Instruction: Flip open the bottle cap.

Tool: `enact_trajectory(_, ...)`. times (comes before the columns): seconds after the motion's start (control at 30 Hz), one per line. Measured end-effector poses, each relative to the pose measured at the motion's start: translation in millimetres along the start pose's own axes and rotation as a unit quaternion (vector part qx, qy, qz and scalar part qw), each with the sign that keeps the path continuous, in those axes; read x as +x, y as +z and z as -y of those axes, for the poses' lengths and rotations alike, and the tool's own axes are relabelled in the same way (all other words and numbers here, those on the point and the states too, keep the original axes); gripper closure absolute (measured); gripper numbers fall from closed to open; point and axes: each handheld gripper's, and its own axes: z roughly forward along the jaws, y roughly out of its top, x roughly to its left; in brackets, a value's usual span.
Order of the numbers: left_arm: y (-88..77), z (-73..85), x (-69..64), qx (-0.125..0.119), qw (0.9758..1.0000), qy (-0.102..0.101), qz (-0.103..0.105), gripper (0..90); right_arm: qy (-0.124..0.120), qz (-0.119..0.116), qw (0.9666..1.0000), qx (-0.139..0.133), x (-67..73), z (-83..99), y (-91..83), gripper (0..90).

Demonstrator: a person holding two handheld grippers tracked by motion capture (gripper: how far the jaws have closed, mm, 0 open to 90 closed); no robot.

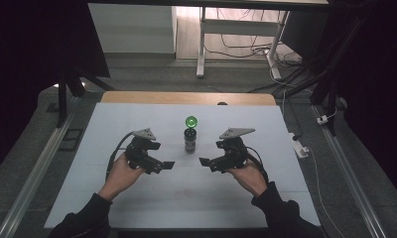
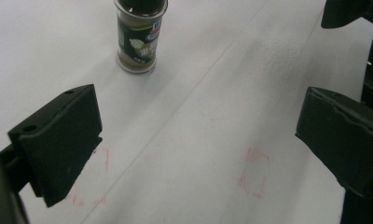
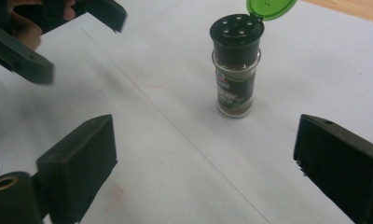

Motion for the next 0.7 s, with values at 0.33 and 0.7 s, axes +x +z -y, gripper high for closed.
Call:
enact_trajectory(0.33, -37.7, 31.1, -3.5, -0.037, 0.9987, -0.027, -0.023, 0.0, -0.002, 0.006, 1.0000, -0.007, 0.7, 19.1, -22.6, 0.2)
enact_trajectory(0.7, -77.8, 71.4, -8.5, -0.067, 0.9947, -0.058, -0.050, 0.0, 0.019, 0.025, 0.9993, -0.018, -6.1, 43.1, -53.5, 0.0)
